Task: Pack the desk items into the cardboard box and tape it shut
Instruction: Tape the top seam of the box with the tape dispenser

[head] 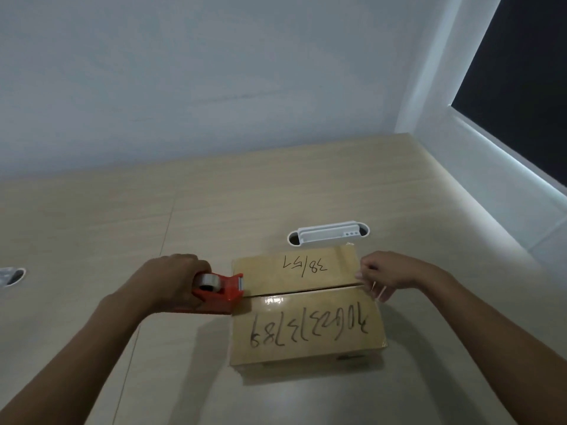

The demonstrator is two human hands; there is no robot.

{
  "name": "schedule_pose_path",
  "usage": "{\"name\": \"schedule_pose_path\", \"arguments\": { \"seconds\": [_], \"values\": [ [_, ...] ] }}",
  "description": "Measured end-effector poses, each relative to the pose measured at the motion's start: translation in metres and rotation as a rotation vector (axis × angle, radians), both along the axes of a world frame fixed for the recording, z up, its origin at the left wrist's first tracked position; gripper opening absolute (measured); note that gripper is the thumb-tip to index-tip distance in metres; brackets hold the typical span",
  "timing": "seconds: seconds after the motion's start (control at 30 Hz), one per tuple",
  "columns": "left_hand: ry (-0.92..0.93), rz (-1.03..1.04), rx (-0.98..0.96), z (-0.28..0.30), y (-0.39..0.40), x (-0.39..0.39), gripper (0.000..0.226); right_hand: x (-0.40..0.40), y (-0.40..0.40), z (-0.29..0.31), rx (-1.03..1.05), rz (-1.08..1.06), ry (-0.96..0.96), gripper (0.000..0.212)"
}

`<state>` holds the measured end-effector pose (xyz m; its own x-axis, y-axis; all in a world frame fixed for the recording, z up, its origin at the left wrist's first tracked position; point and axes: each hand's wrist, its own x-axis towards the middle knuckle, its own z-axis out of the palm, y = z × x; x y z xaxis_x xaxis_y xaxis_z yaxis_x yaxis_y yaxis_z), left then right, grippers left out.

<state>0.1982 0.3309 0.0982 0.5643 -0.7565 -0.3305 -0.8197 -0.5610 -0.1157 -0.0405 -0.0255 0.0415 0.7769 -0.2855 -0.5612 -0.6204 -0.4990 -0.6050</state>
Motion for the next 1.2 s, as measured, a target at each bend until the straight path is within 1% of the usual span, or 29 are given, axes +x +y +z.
{"name": "schedule_pose_path", "arguments": {
  "seconds": [0.1, 0.2, 0.53, 0.67, 0.77, 1.07, 1.2],
  "values": [
    [-0.001, 0.007, 0.069, -0.004, 0.008, 0.007, 0.043, 0.007, 0.001, -0.016, -0.041, -0.019, 0.022, 0.028],
    [0.018, 0.028, 0.108, -0.014, 0.013, 0.010, 0.041, 0.013, 0.006, -0.027, -0.122, 0.014, 0.047, 0.028],
    [0.071, 0.049, 0.045, -0.046, 0.014, 0.009, 0.039, 0.013, -0.003, -0.041, -0.236, 0.077, 0.026, 0.031],
    [0.084, 0.053, 0.031, -0.050, 0.016, 0.011, 0.039, 0.011, -0.005, -0.044, -0.254, 0.113, 0.006, 0.030],
    [0.084, 0.054, 0.025, -0.051, 0.016, 0.010, 0.038, 0.010, -0.005, -0.046, -0.314, 0.150, -0.005, 0.033],
    [0.084, 0.046, 0.049, -0.051, 0.014, 0.012, 0.039, 0.012, -0.004, -0.048, -0.373, 0.242, 0.028, 0.030],
    [0.080, 0.045, 0.048, -0.053, 0.014, 0.012, 0.039, 0.011, -0.004, -0.057, -0.414, 0.276, 0.055, 0.034]
  ]
}}
